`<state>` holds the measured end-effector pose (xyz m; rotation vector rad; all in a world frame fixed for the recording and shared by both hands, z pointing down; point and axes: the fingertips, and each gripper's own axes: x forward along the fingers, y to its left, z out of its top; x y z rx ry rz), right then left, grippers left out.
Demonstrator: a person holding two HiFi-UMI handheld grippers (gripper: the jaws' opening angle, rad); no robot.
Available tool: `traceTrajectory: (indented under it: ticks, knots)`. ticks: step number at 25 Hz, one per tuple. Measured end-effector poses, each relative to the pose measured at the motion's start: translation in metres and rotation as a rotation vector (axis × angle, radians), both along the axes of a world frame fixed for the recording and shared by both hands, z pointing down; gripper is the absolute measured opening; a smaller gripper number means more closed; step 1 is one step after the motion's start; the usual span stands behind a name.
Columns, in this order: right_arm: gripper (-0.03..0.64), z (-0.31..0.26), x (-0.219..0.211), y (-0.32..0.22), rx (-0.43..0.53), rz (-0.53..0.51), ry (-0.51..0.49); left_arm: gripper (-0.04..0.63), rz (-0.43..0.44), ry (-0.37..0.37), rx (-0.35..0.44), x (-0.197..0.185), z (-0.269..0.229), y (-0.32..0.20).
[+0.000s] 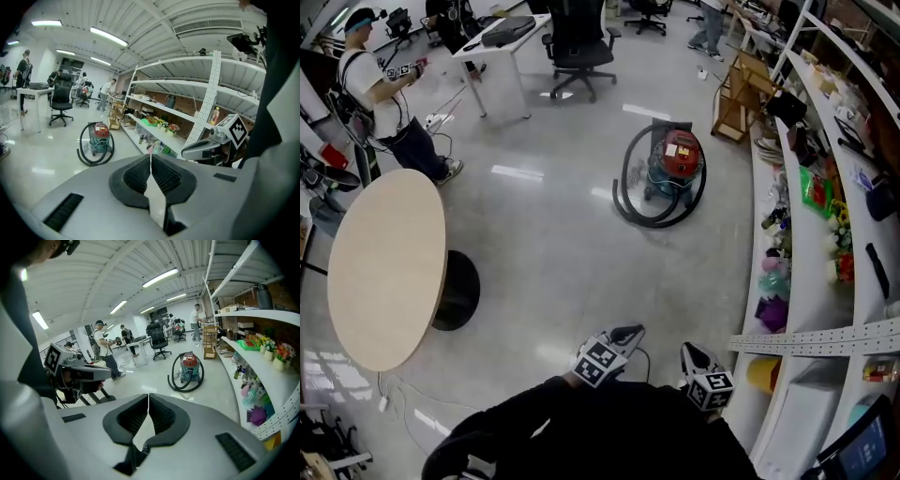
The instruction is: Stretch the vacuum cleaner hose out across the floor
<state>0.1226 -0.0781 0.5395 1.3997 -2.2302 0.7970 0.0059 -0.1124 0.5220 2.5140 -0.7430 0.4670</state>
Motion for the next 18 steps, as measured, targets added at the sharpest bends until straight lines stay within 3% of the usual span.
traceTrajectory:
  ticks: [8,13,18]
  knots:
    - [0.015,-0.002,-0.036,-0.054,-0.074,0.016,0.03,0.021,-0.07,0.0,-0.059,-0.068,0.02,-0.08]
    - [0.014,0.013,-0.029,-0.092,-0.066,-0.03,-0.023,0.021,-0.089,-0.015,-0.059,-0.052,0.02,-0.11]
    - [0.014,0.02,-0.005,-0.167,-0.033,-0.072,-0.085,0.021,-0.15,-0.062,-0.032,-0.025,0.017,-0.156]
